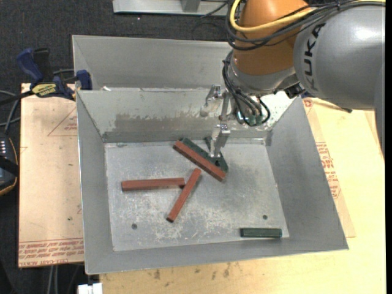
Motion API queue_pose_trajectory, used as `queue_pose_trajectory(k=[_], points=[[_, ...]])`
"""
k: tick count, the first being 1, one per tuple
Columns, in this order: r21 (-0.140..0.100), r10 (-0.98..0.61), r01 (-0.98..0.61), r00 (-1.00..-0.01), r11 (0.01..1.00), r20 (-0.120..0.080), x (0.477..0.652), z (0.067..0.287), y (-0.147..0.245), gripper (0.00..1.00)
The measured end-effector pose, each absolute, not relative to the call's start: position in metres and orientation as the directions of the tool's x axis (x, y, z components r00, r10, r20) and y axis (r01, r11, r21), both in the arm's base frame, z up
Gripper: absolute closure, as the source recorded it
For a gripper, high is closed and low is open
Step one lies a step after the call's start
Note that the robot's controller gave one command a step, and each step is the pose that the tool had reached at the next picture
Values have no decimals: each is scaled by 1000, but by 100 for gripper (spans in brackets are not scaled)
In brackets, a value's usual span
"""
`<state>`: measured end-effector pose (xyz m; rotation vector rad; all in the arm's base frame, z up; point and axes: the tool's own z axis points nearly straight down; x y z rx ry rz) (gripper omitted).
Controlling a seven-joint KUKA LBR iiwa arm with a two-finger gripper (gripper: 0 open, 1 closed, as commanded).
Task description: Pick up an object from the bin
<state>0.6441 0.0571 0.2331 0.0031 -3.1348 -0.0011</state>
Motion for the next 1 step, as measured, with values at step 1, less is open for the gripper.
queue_pose_trajectory(k=[1], points=[[1,-1,-1,-1000,1000,-2,646,238,57,0]])
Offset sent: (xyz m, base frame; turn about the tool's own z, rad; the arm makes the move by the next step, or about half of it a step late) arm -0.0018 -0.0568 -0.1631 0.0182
